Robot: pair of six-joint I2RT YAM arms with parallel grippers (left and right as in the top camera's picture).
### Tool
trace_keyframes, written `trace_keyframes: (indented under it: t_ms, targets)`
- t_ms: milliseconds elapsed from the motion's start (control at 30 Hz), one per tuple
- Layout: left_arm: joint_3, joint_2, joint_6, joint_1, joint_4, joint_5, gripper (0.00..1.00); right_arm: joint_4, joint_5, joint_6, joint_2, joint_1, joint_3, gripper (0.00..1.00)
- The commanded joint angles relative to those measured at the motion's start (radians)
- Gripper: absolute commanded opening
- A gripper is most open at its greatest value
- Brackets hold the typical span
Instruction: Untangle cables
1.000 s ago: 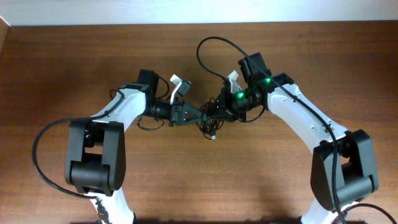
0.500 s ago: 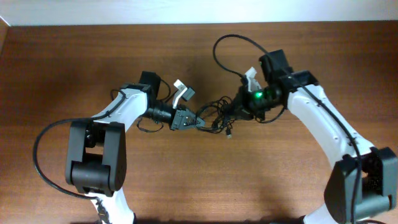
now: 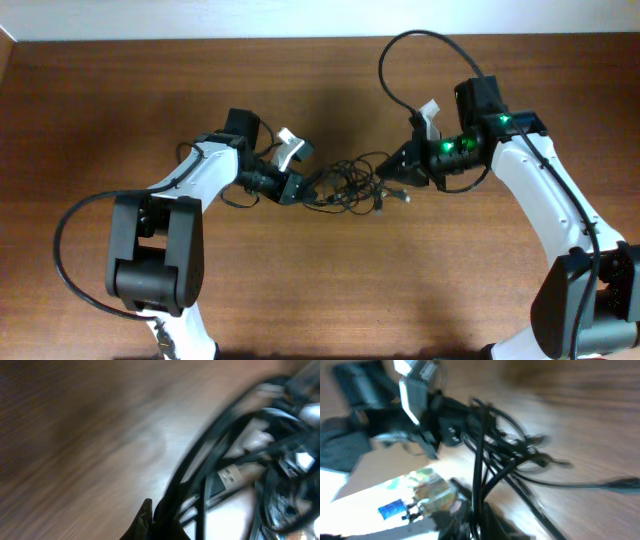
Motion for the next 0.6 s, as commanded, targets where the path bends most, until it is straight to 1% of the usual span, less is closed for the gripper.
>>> trace_keyframes:
  t_ms: [0, 67, 100, 200, 233, 267, 333, 367, 400, 433, 500, 533, 567]
  targets:
    - [-0.01, 0.007, -0.336, 0.018, -0.001, -0.468, 0.0, -0.047, 0.187, -0.036, -0.048, -0.019, 0.018, 0.04]
    - [-0.01, 0.007, -0.442, 0.019, -0.001, -0.562, 0.01, -0.109, 0.346, -0.036, -0.048, -0.019, 0.017, 0.04]
    - [-0.01, 0.007, -0.471, 0.019, -0.001, -0.586, 0.01, -0.121, 0.373, -0.036, -0.048, -0.019, 0.017, 0.04]
    - [-0.01, 0.007, -0.55, 0.019, -0.001, -0.606, 0.04, -0.17, 0.502, -0.035, -0.048, -0.019, 0.017, 0.04]
    - [-0.01, 0.007, -0.553, 0.019, 0.001, -0.589, 0.05, -0.182, 0.522, -0.036, -0.048, -0.019, 0.017, 0.04]
    - [-0.01, 0.007, -0.552, 0.019, 0.0, -0.585, 0.09, -0.187, 0.534, -0.036, -0.048, -0.019, 0.017, 0.04]
    - [-0.01, 0.007, -0.551, 0.019, -0.002, -0.576, 0.1, -0.187, 0.534, -0.036, -0.048, -0.019, 0.017, 0.04]
    - [-0.01, 0.007, -0.522, 0.019, -0.002, -0.526, 0.12, -0.187, 0.534, -0.036, -0.048, -0.019, 0.017, 0.04]
    - [-0.007, 0.007, -0.446, 0.019, 0.001, -0.389, 0.15, -0.187, 0.534, -0.036, -0.048, -0.019, 0.017, 0.04]
    - [0.004, 0.007, -0.414, 0.019, -0.003, -0.315, 0.21, -0.187, 0.538, -0.036, -0.047, -0.019, 0.017, 0.04]
    - [0.035, 0.006, -0.398, 0.019, -0.027, -0.211, 0.3, -0.187, 0.579, -0.036, -0.047, -0.019, 0.017, 0.04]
    - [0.068, 0.005, -0.394, 0.019, -0.054, -0.127, 0.31, -0.189, 0.602, -0.036, -0.047, -0.019, 0.017, 0.05]
    - [0.098, 0.003, -0.388, 0.019, -0.073, -0.067, 0.31, -0.193, 0.616, -0.036, -0.047, -0.019, 0.017, 0.1]
